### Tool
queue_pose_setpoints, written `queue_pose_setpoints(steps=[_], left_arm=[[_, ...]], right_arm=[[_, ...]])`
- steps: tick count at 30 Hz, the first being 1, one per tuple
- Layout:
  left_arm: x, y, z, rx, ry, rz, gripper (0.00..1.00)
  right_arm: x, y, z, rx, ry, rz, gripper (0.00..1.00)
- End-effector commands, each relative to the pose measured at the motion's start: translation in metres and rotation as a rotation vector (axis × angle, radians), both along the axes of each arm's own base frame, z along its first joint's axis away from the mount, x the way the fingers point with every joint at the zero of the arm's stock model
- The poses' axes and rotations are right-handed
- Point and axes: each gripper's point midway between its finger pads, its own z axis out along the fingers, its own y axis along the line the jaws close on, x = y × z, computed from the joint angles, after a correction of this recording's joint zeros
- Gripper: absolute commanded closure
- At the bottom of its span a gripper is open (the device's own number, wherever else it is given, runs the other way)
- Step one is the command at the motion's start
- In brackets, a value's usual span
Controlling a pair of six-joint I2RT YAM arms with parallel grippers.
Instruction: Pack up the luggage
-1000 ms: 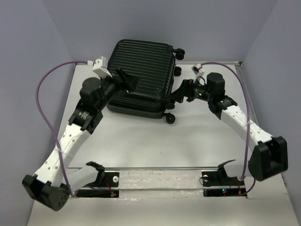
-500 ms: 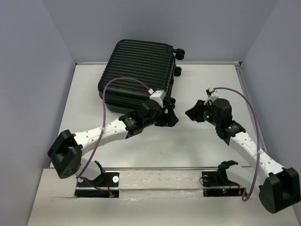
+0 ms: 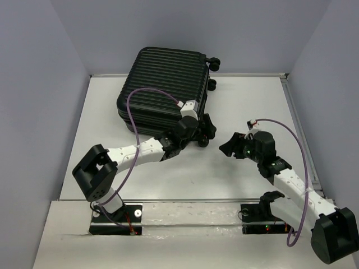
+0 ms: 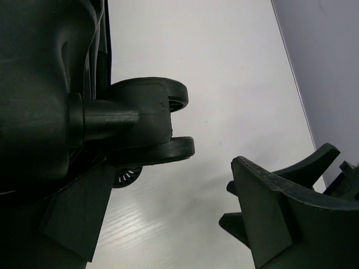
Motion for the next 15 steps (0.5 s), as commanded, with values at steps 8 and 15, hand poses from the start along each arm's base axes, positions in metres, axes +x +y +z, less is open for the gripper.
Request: queue_pose_setpoints(steps=[8, 15], left_arm=[[0.044, -0.006, 0.050, -0.182, -0.182, 0.210, 0.03], [0.056, -0.008, 0.060, -0.172, -0.228, 0.281, 0.20]], right_arm=[[-0.009, 0.022, 0.008, 0.106, -0.031, 0.119, 0.29], [-0.016, 0.028, -0.004, 0.145, 0.008, 0.146, 0.29]])
